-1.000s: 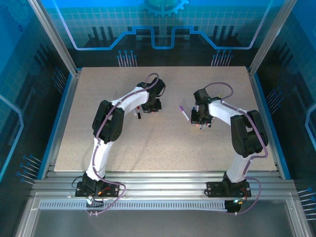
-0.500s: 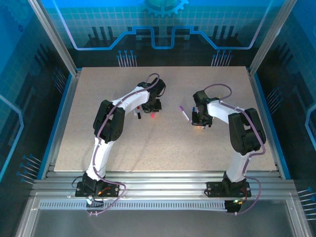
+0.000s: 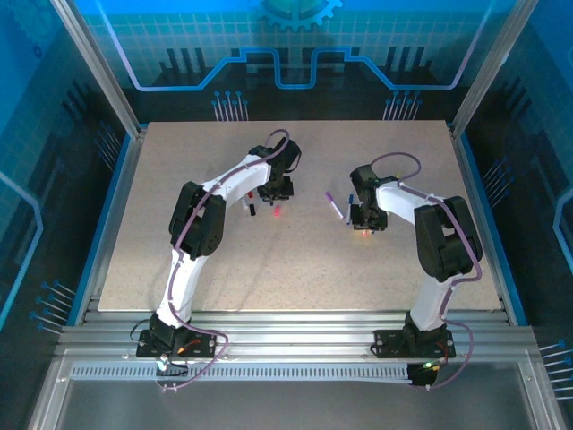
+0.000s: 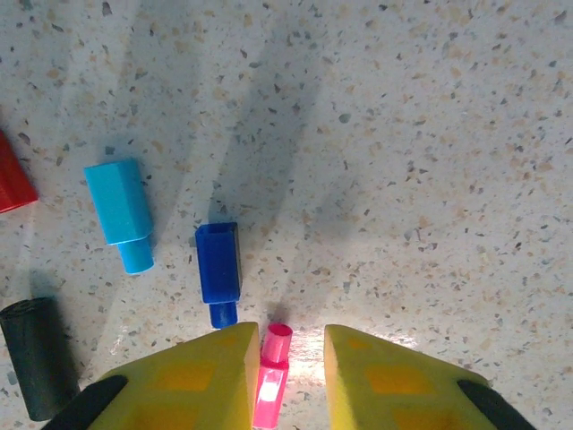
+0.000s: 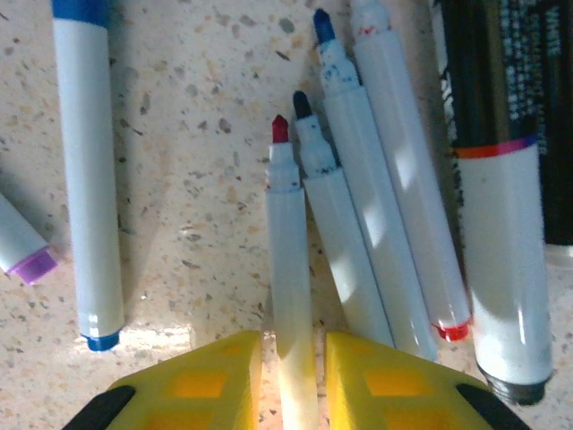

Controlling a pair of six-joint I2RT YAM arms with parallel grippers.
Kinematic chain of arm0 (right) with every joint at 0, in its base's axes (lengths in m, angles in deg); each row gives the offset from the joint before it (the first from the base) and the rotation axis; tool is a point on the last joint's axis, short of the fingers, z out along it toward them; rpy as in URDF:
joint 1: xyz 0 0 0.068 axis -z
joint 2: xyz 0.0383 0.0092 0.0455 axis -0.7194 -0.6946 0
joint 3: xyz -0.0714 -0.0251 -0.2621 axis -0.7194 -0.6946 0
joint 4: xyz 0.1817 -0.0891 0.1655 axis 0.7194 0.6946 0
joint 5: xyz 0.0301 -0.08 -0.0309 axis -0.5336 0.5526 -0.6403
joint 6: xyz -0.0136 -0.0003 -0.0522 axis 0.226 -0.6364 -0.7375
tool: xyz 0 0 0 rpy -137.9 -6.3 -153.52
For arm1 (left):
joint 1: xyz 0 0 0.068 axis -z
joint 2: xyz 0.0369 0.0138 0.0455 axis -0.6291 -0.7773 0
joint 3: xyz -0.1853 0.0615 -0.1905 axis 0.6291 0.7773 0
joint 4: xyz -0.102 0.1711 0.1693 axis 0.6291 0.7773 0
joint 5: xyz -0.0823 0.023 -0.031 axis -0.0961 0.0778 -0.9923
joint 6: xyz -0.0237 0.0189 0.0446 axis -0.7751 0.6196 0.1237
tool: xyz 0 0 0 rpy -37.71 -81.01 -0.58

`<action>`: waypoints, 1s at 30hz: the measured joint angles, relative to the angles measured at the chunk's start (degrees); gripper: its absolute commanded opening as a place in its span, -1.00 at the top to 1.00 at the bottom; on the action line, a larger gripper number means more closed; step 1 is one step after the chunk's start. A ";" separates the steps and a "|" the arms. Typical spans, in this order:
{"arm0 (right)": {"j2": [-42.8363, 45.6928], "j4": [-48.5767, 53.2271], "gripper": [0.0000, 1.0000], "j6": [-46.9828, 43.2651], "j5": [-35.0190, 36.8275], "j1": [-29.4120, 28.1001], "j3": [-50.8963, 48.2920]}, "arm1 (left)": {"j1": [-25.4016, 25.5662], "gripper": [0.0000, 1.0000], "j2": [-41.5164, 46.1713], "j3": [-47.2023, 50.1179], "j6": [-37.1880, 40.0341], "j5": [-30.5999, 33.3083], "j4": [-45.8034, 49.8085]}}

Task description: Open the pen caps

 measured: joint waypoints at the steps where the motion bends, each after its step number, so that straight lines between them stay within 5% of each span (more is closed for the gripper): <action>1: 0.28 0.37 0.47 0.00 0.04 0.00 0.04 | 0.00 0.47 0.00 -0.22 0.00 0.00 0.02; 12: 5.97 1.09 0.39 0.04 -2.21 -0.04 3.39 | 0.42 0.48 2.75 1.40 -0.28 -1.86 -2.95; 30: -5.62 -2.99 0.48 1.66 -7.10 -0.63 8.09 | 2.40 0.50 7.13 7.87 -2.49 -9.35 -10.29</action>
